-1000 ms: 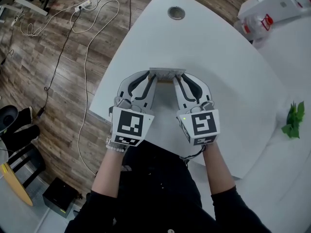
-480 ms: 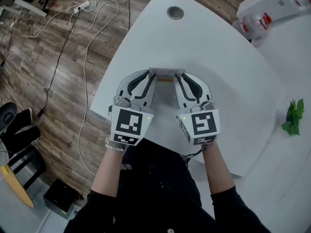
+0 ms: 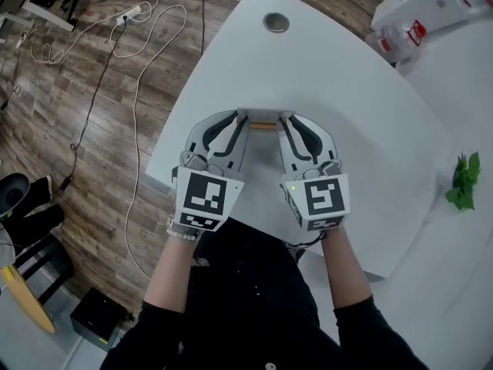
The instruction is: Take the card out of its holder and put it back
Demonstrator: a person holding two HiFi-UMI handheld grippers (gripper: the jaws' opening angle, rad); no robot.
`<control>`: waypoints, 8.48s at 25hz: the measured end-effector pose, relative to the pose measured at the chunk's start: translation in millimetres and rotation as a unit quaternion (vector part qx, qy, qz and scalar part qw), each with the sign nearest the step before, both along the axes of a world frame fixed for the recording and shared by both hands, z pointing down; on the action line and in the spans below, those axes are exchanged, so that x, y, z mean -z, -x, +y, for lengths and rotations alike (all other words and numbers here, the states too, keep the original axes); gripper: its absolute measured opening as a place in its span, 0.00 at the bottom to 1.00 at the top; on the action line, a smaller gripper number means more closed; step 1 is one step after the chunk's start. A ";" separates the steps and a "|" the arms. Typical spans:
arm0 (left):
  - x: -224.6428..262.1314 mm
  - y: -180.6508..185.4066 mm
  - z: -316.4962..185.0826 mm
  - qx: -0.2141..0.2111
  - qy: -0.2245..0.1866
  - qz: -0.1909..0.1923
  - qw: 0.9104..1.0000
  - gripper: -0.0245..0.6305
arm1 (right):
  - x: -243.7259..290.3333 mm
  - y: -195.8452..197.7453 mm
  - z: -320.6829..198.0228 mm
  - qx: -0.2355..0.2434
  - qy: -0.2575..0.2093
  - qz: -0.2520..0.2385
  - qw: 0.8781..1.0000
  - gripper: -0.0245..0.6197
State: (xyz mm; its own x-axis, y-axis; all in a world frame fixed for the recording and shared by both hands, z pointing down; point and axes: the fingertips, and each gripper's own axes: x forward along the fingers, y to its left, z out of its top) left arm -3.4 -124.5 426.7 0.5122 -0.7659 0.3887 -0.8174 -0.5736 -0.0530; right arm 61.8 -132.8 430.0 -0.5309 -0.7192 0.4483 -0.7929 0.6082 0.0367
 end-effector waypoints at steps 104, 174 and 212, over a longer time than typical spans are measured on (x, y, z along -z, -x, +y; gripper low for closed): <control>120.8 3.1 18.1 -0.055 -0.070 -0.008 0.996 0.12 | 117.4 3.2 18.9 -0.029 -0.087 -0.009 0.996 0.18; -0.5 -3.7 -3.9 -0.065 -0.002 -0.034 0.997 0.12 | -0.3 -3.0 -3.0 -0.038 -0.007 0.007 0.999 0.18; -18.7 -4.2 -6.1 -0.065 0.017 -0.020 0.998 0.13 | -22.1 -6.9 -0.8 -0.062 0.022 -0.001 0.998 0.20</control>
